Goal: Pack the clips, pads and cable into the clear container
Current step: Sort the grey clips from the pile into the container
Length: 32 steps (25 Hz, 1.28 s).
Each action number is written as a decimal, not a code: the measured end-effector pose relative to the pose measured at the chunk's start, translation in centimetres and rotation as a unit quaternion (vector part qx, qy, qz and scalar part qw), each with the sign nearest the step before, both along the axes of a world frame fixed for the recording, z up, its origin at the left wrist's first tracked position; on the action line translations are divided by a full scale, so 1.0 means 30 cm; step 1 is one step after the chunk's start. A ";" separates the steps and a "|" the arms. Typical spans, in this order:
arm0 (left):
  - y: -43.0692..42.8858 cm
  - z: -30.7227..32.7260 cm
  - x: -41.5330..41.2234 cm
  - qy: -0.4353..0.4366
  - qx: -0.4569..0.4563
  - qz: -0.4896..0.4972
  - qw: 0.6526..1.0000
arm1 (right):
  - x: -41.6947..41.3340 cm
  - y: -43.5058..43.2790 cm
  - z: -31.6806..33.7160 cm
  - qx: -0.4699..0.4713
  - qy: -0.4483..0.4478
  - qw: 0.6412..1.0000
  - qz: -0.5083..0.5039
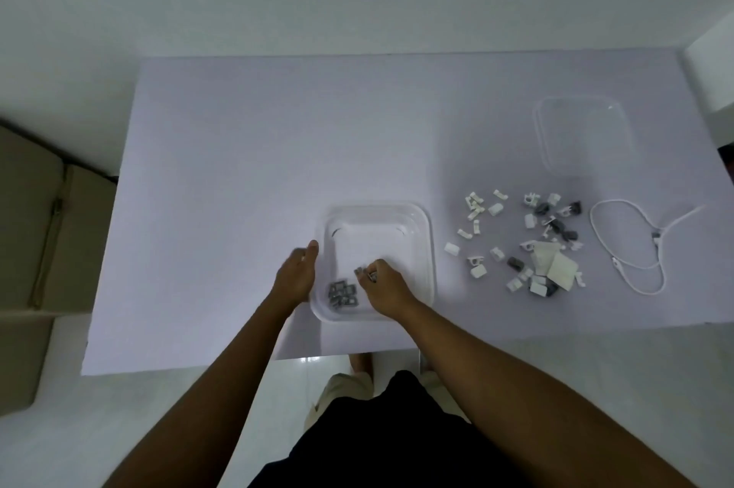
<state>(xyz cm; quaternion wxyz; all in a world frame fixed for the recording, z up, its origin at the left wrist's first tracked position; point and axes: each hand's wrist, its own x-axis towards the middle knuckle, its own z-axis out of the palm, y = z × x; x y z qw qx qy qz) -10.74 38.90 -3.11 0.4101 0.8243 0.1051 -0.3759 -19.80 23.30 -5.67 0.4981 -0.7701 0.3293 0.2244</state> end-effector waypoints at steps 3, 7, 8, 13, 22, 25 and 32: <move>-0.001 0.018 0.007 0.112 -0.053 -0.008 0.992 | 0.021 0.078 -0.019 0.011 0.012 0.998 0.059; -0.019 0.017 0.013 0.103 -0.052 -0.015 0.993 | 0.037 0.117 0.010 0.020 -0.005 0.995 0.098; -0.022 0.018 0.016 0.102 -0.052 -0.013 0.993 | 0.035 0.117 0.021 0.014 -0.015 0.993 0.114; -0.022 0.005 0.014 0.097 -0.064 -0.029 0.993 | 0.005 0.086 0.075 0.001 -0.062 0.989 0.135; -0.038 0.000 0.007 0.084 -0.074 -0.027 0.993 | -0.011 0.005 -0.003 -0.066 0.020 0.983 0.173; -0.056 0.001 -0.012 0.086 -0.073 -0.018 0.993 | 0.005 0.008 -0.012 -0.062 0.011 0.981 0.183; -0.081 0.000 -0.038 -0.134 0.037 -0.066 0.988 | -0.048 -0.104 0.046 -0.044 -0.038 0.997 0.049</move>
